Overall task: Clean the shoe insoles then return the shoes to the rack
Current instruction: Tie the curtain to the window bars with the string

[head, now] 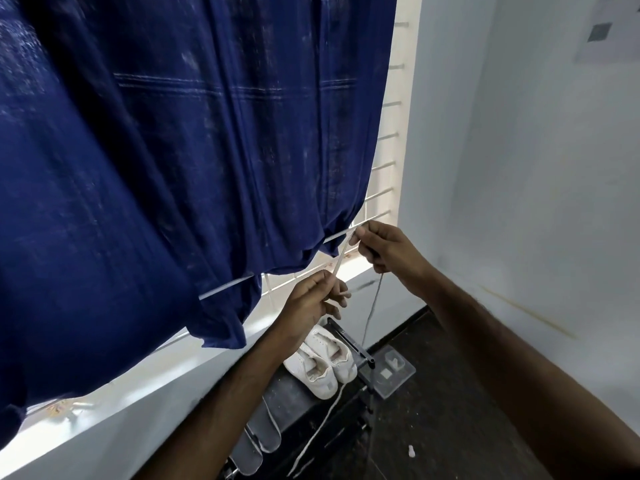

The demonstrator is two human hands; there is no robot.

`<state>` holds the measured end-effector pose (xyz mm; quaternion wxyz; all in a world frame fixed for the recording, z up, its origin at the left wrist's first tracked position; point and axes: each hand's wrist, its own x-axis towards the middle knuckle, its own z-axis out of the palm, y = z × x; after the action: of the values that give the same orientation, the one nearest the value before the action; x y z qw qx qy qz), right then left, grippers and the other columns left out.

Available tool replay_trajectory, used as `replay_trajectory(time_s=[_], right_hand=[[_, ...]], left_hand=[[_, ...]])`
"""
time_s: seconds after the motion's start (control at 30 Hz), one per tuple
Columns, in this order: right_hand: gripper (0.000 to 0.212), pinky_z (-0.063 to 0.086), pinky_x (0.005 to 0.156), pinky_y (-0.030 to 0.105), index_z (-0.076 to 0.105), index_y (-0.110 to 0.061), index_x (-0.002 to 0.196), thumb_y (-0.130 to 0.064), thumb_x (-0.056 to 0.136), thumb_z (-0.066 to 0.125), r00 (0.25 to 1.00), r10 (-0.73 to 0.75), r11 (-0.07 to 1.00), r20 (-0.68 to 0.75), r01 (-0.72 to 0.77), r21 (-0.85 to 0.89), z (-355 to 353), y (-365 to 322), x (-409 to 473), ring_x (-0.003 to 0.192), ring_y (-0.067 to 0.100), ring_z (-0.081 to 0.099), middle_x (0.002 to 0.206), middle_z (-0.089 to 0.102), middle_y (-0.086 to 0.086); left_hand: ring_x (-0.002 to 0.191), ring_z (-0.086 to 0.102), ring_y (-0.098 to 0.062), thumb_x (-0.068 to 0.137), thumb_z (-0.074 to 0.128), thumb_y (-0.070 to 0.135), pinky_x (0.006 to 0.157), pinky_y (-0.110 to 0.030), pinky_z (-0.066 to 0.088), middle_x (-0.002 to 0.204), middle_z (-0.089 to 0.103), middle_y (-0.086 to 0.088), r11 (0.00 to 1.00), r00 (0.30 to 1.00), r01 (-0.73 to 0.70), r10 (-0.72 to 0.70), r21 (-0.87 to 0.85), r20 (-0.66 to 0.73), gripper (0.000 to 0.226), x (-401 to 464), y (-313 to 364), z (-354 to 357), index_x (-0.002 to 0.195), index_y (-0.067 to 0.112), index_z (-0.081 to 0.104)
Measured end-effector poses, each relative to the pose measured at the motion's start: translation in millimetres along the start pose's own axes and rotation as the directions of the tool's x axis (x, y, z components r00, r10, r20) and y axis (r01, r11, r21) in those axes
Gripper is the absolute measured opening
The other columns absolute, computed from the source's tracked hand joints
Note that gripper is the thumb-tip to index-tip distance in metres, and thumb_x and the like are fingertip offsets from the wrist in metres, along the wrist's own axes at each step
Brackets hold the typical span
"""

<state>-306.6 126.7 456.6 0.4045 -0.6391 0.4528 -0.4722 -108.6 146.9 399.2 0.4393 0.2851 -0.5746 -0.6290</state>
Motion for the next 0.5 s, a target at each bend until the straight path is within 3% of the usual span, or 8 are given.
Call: replay_trajectory(time_s=[0.2, 0.3, 0.4, 0.5], right_hand=[[0.04, 0.032, 0.046, 0.016, 0.059, 0.007, 0.107, -0.03, 0.108, 0.043, 0.995, 0.011, 1.0, -0.097, -0.012, -0.009, -5.5, 6.1, 5.4, 0.045, 0.003, 0.038, 0.061, 0.049, -0.004], [0.042, 0.033, 0.046, 0.017, 0.057, 0.007, 0.108, -0.032, 0.108, 0.042, 0.979, 0.026, 0.999, -0.2, -0.029, -0.012, -8.7, 14.3, 11.8, 0.046, 0.003, 0.038, 0.064, 0.049, 0.0], [0.04, 0.033, 0.046, 0.019, 0.061, 0.002, 0.105, -0.033, 0.108, 0.042, 0.955, 0.065, 0.997, -0.291, -0.071, -0.008, -9.2, 23.9, 17.3, 0.048, 0.004, 0.04, 0.065, 0.051, -0.001], [0.037, 0.033, 0.045, 0.019, 0.064, -0.005, 0.097, -0.033, 0.108, 0.043, 0.947, 0.098, 0.994, -0.304, -0.108, -0.016, -5.0, 36.5, 17.5, 0.047, 0.003, 0.041, 0.064, 0.052, -0.002]], left_hand=[[0.088, 0.068, -0.02, 0.102, 0.045, 0.032, 0.072, -0.027, 0.051, 0.088, 0.072, -0.011, 0.995, 0.999, 0.018, -0.021, 0.095, 0.03, 0.039, -2.7, -1.1, 6.1, 0.069, 0.012, 0.047], [0.08, 0.064, -0.031, 0.104, 0.047, 0.031, 0.073, -0.037, 0.049, 0.082, 0.07, -0.016, 0.998, 0.998, 0.044, -0.046, 0.042, 0.042, 0.036, -4.4, -0.8, 6.4, 0.073, 0.013, 0.055], [0.068, 0.061, -0.031, 0.104, 0.048, 0.031, 0.071, -0.043, 0.047, 0.073, 0.066, -0.017, 0.998, 0.995, 0.062, -0.06, -0.022, 0.077, 0.035, -5.6, 2.9, 6.6, 0.074, 0.014, 0.057], [0.05, 0.057, -0.026, 0.103, 0.046, 0.033, 0.056, -0.036, 0.05, 0.062, 0.061, -0.016, 0.998, 0.997, 0.036, -0.033, -0.045, 0.071, 0.039, -5.3, 11.3, 9.0, 0.07, 0.013, 0.053]])
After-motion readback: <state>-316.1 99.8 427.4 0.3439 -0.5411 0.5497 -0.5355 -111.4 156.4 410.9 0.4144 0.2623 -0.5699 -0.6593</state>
